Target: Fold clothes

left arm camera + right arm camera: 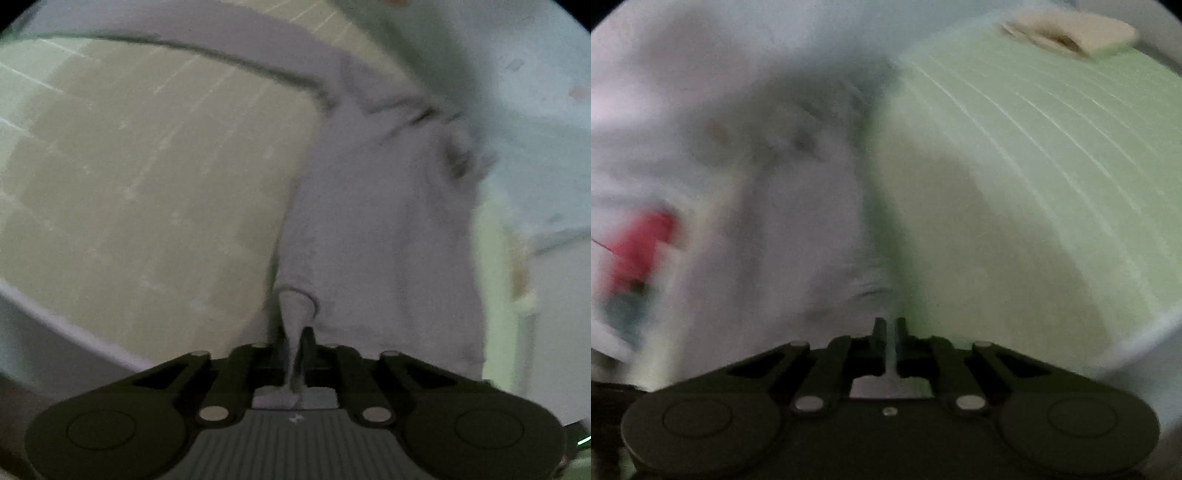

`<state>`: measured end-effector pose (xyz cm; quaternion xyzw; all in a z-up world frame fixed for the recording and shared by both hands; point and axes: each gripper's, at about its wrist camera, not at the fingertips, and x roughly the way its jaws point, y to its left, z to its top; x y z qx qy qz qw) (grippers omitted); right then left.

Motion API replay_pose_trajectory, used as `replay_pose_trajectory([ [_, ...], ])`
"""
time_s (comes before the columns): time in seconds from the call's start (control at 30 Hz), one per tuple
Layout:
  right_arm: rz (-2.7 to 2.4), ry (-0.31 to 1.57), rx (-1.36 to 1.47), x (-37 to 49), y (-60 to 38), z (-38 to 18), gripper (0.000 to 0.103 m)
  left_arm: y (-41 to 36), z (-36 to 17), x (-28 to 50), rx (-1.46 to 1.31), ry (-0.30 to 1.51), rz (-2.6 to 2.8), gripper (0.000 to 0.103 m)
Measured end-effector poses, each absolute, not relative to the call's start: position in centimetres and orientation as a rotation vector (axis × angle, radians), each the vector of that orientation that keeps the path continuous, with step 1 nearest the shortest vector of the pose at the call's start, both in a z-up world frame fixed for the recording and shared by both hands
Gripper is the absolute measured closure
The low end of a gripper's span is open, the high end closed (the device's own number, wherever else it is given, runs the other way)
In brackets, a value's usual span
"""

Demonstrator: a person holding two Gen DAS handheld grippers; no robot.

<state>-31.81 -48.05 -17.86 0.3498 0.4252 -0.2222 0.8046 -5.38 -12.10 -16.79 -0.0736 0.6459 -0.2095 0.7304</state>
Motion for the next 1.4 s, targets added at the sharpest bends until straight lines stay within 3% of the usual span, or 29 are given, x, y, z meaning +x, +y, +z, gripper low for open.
replay_pose_trajectory([
  [0.1, -0.491, 0.925, 0.839, -31.9, -48.8, -18.2, 0.088, -13.9, -15.9, -5.9, -0.027, 1.384, -0.441, 0.076],
  [0.17, -0.501, 0.88, 0.791, -31.3, -49.0, -16.9, 0.033, -14.8, -14.7, -5.8, -0.035, 1.333, -0.458, 0.053],
  [0.2, -0.508, 0.863, 0.754, -30.9, -49.0, -16.3, 0.024, -15.4, -13.9, -5.7, -0.04, 1.299, -0.463, 0.032],
  [0.23, -0.513, 0.853, 0.714, -30.3, -49.0, -15.8, 0.018, -16.2, -13.2, -5.5, -0.037, 1.26, -0.469, 0.024],
  [0.3, -0.504, 0.824, 0.658, -29.1, -49.4, -14.9, 0.014, -17.9, -11.4, -5.2, -0.006, 1.173, -0.485, 0.02],
  [0.33, -0.493, 0.804, 0.638, -28.5, -49.6, -14.6, 0.001, -18.8, -10.6, -5.1, 0.015, 1.132, -0.494, 0.015],
  [0.47, -0.451, 0.71, 0.562, -26.7, -50.2, -13.6, 0.0, -22.6, -8.0, -4.7, 0.071, 0.986, -0.548, 0.01],
  [0.63, -0.404, 0.658, 0.563, -23.9, -52.2, -13.3, 0.0, -26.0, -7.2, -3.5, 0.082, 0.935, -0.551, 0.003],
  [1.07, -0.417, 0.66, 0.641, -12.0, -62.9, -15.3, 0.0, -31.9, -10.9, 6.8, 0.131, 1.014, -0.459, 0.003],
  [1.4, -0.494, 0.629, 0.565, 0.0, -73.1, -16.4, 0.0, -35.1, -16.9, 13.5, 0.181, 1.137, -0.335, 0.003],
])
